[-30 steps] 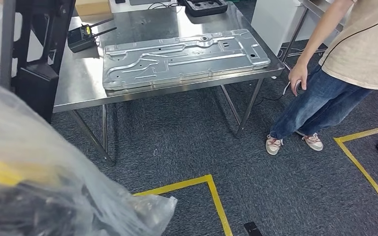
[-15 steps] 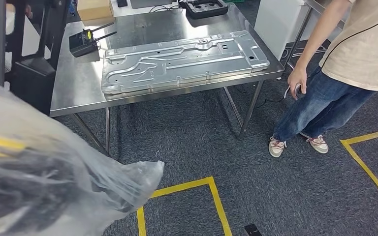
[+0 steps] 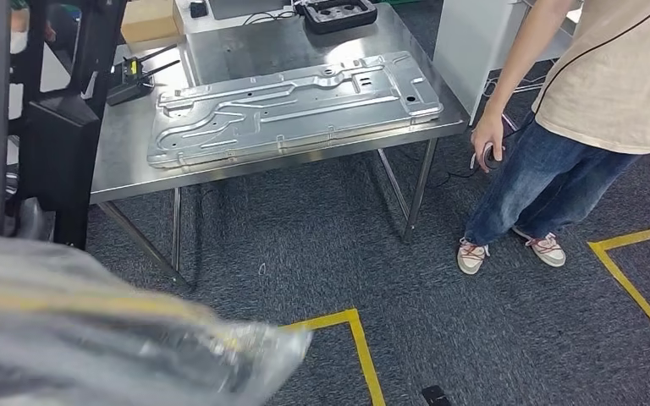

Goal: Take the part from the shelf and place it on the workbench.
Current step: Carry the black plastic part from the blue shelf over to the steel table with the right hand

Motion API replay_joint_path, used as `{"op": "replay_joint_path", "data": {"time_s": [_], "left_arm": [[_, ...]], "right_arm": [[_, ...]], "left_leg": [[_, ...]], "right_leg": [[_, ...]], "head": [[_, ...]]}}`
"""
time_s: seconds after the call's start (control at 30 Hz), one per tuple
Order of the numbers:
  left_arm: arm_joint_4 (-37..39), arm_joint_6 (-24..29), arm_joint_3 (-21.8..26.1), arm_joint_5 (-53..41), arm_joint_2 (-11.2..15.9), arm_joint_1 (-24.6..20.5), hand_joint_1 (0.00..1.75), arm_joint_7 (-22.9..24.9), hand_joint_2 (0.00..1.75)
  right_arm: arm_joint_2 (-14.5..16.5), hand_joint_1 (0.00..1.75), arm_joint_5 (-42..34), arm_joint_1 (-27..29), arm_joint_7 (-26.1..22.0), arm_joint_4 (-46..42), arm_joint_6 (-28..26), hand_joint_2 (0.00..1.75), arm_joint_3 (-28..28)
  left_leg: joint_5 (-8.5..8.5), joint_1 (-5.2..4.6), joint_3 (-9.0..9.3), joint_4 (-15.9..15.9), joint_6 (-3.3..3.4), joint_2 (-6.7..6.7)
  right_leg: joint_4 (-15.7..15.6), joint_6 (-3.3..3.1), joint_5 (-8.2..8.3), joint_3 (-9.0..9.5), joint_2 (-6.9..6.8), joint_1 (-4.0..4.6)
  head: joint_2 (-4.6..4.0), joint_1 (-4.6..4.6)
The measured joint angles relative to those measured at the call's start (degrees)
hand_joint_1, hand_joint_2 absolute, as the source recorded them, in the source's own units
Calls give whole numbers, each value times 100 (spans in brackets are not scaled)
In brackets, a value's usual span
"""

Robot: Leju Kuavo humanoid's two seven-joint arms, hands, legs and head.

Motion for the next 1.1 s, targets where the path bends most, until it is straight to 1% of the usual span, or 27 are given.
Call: {"op": "replay_joint_path", "data": {"time_s": [0.03, 0.07, 0.1, 0.13, 0.17, 0.23, 0.27, 0.3, 0.33, 0.4, 0.43, 0.47, 0.5, 0.57, 0.6, 0.63, 0.67, 0.73, 0.77, 0.8, 0.83, 0.87, 0.93, 0.97, 1.0, 1.07, 1.1], "left_arm": [[0, 3, 3, 2, 2, 2, 175, 0, 175], [0, 4, 5, 3, 3, 4, 175, -1, 175], [0, 4, 5, 4, 3, 10, 175, -1, 175], [0, 4, 5, 6, 3, 14, 175, -1, 175], [0, 4, 5, 8, 3, 16, 175, -1, 175], [0, 4, 13, 9, 13, 14, 175, -2, 175], [0, 4, 19, 8, 21, 10, 175, -2, 175], [0, 4, 24, 7, 30, 8, 175, -3, 175], [0, 4, 26, 6, 34, 6, 175, -4, 175], [0, 4, 25, 5, 36, 8, 175, -5, 175], [0, 5, 25, 4, 35, 5, 175, -5, 175], [0, 5, 26, 4, 36, 1, 175, -6, 175], [0, 5, 26, 4, 35, -1, 175, -6, 175], [0, 5, 22, 4, 34, 4, 175, -6, 175], [0, 4, 20, 4, 33, 12, 175, -5, 175], [0, 4, 19, 4, 33, 16, 175, -5, 175], [0, 4, 18, 3, 33, 17, 175, -5, 175], [0, 4, 17, 2, 33, 20, 175, -5, 175], [0, 4, 17, 1, 33, 20, 175, -3, 175], [0, 4, 17, 1, 33, 20, 175, 1, 175], [0, 4, 17, 1, 33, 25, 175, 5, 175], [0, 4, 17, 0, 34, 31, 175, 9, 175], [-1, 5, 21, -2, 38, 42, 175, 11, 175], [-1, 6, 26, -3, 45, 36, 175, 11, 175], [-2, 7, 30, -3, 51, 33, 175, 11, 175], [-2, 7, 31, -2, 60, 41, 175, 12, 175], [-2, 7, 30, -2, 60, 53, 175, 14, 175]], "right_arm": [[4, 0, 0, 3, -4, 0, 1, 0, 1], [4, 0, 0, 7, -7, 0, 1, 0, 1], [5, 0, 0, 8, -8, 0, 2, 0, 1], [5, 0, 0, 8, -8, 0, 2, 0, 1], [5, 0, 0, 7, -8, 0, 2, 0, 1], [18, 0, 0, 5, -9, 0, 4, 0, 1], [25, 0, -1, 2, -9, 1, 4, 0, 1], [22, 0, -1, 1, -9, 1, 5, 0, 1], [17, 0, -1, 0, -9, 1, 6, 0, 1], [-1, 0, 0, -4, -9, 1, 7, 0, 1], [0, 0, 0, -5, -9, 1, 7, 0, 1], [0, 0, 0, -8, -11, 1, 9, 0, 2], [-1, 0, 0, -8, -11, 1, 10, 0, 4], [0, 0, 0, -6, -11, 0, 13, 0, 7], [1, 0, 0, -2, -10, 0, 13, 0, 8], [1, 0, -1, 4, -10, 0, 13, 0, 8], [-1, 0, -2, 11, -11, 1, 13, 0, 9], [-9, 0, -8, 26, -17, 2, 15, 0, 9], [-13, 0, -11, 31, -21, 2, 16, 0, 9], [-15, 0, -14, 28, -27, 2, 17, 0, 9], [-16, 0, -16, 25, -33, 2, 19, 0, 9], [-16, 0, -17, 18, -37, 2, 20, 0, 9], [-4, 0, -20, 14, -44, 1, 22, 0, 9], [0, 0, -20, 14, -46, 1, 22, 0, 9], [5, 0, -21, 13, -49, 1, 22, 0, 9], [6, 0, -23, 15, -51, 1, 21, 0, 9], [9, 0, -24, 17, -52, 1, 21, 0, 9]], "left_leg": [[-180, -40, -260, 471, 32, 23], [-311, -84, -517, 903, 67, 29], [-349, -126, -708, 1180, 114, 29], [-275, -169, -792, 1236, 176, 29], [-87, -216, -746, 1029, 255, 29], [387, -342, -439, 220, 449, 42], [543, -399, -302, -115, 512, 54], [620, -443, -214, -320, 544, 67], [622, -466, -181, -390, 543, 73], [619, -446, -111, -458, 530, 65], [610, -431, -69, -486, 541, 56], [597, -417, -24, -506, 562, 49], [578, -408, 9, -522, 585, 47], [530, -410, 47, -523, 621, 40], [502, -412, 72, -523, 625, 31], [473, -412, 107, -523, 621, 17], [440, -410, 153, -523, 610, 0], [366, -407, 255, -523, 573, -26], [334, -412, 286, -521, 550, -33], [304, -417, 295, -524, 521, -34], [288, -423, 300, -511, 488, -35], [277, -429, 308, -499, 457, -37], [222, -424, 303, -400, 396, -27], [150, -413, 229, -237, 366, -18], [36, -396, 81, 41, 330, -7], [-241, -354, -373, 812, 259, 5], [-318, -335, -584, 1104, 233, 8]], "right_leg": [[0, -24, -15, 10, -9, 25], [1, -50, -34, 24, -16, 53], [1, -76, -58, 47, -22, 86], [1, -98, -87, 81, -26, 120], [1, -113, -119, 126, -27, 152], [-1, -124, -193, 227, -30, 194], [-11, -117, -227, 264, -26, 208], [-30, -104, -252, 288, -27, 215], [-31, -80, -254, 303, -30, 231], [2, -36, -246, 322, -43, 229], [113, -17, -263, 294, -46, 230], [303, -4, -332, 203, -47, 228], [602, 11, -453, 36, -46, 227], [1332, 48, -749, -434, -45, 227], [1567, 65, -813, -625, -45, 226], [1606, 74, -760, -720, -45, 226], [1416, 75, -583, -697, -45, 226], [597, 41, -55, -416, -40, 230], [247, 10, 75, -296, -37, 241], [23, -28, 152, -219, -34, 252], [-59, -73, 150, -199, -31, 264], [-69, -114, 125, -189, -33, 271], [-86, -189, 165, -121, -41, 249], [-89, -219, 150, -79, -47, 235], [-93, -242, 131, -45, -49, 222], [-93, -267, 72, 8, -46, 219], [-93, -265, 37, 42, -43, 219]], "head": [[0, -2], [0, -3], [0, -3], [0, -4], [0, -4], [0, -3], [0, -4], [0, -4], [1, -5], [1, -4], [1, -1], [1, 3], [1, 7], [1, 9], [2, 9], [2, 9], [2, 9], [1, 7], [1, 8], [1, 9], [2, 11], [2, 14], [2, 8], [1, 2], [1, -5], [1, -14], [1, -14]]}}
